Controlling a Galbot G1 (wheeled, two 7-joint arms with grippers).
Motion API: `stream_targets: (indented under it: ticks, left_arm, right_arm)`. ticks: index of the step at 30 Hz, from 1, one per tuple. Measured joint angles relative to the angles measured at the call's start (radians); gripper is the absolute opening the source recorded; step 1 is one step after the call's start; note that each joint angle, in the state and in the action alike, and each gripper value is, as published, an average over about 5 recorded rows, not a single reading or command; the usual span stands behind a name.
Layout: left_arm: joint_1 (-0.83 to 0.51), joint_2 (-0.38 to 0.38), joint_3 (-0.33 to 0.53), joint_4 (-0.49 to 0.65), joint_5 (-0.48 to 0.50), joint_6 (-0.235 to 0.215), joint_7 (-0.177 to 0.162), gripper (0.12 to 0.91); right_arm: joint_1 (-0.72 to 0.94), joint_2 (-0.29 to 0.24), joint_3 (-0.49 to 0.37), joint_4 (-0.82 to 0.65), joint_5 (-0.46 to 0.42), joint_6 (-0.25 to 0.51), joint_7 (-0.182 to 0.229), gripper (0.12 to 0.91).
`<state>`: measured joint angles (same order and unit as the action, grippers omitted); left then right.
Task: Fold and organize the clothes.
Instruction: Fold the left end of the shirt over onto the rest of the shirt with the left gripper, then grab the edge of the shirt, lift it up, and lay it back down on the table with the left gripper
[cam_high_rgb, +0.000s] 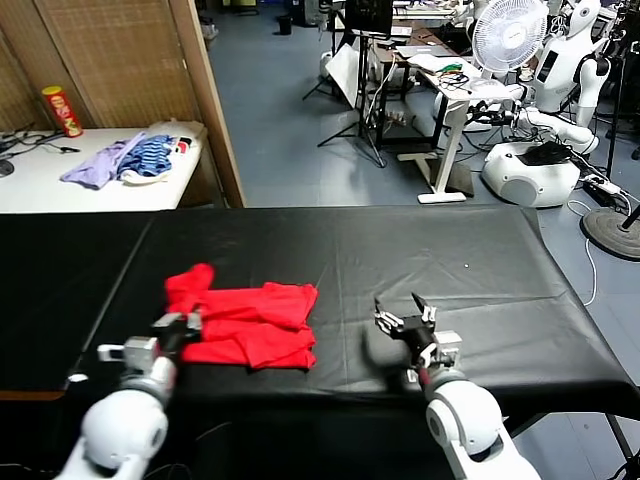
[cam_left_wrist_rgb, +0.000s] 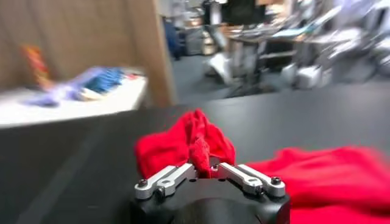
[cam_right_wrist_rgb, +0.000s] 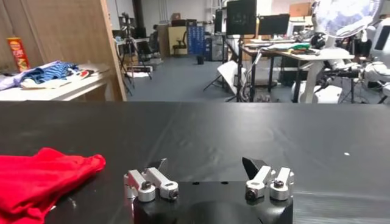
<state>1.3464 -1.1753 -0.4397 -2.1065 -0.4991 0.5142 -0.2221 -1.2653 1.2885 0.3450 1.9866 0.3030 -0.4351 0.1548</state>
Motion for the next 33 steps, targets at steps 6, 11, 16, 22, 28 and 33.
stream_targets:
  ticks: [6, 11, 16, 22, 28, 33]
  left_arm:
    - [-0.037, -0.093, 0.091, -0.001, -0.03, 0.001, -0.004, 0.159]
    - [-0.041, -0.149, 0.128, 0.011, -0.017, -0.005, -0.003, 0.159]
    - [-0.029, -0.187, 0.147, 0.022, 0.023, -0.027, 0.007, 0.159]
    - [-0.029, -0.234, 0.16, 0.053, 0.093, -0.076, 0.054, 0.325]
    - [-0.027, -0.286, 0.157, 0.082, 0.13, -0.127, 0.098, 0.657]
    - [-0.008, -0.281, 0.124, 0.043, 0.064, -0.153, 0.119, 0.791]
  right_arm:
    - [0.0, 0.008, 0.002, -0.007, -0.006, 0.0, 0.0, 0.798]
    - [0.003, 0.013, -0.005, -0.014, -0.011, 0.0, 0.0, 0.798]
    - [0.009, 0.013, -0.017, -0.021, -0.012, 0.001, -0.01, 0.798]
    - [0.028, 0.0, -0.042, -0.033, -0.011, 0.011, -0.034, 0.798]
    - [0.058, -0.015, -0.079, -0.049, 0.015, 0.014, -0.057, 0.798]
    - [0.096, -0.016, -0.124, -0.066, 0.043, 0.011, -0.081, 0.798]
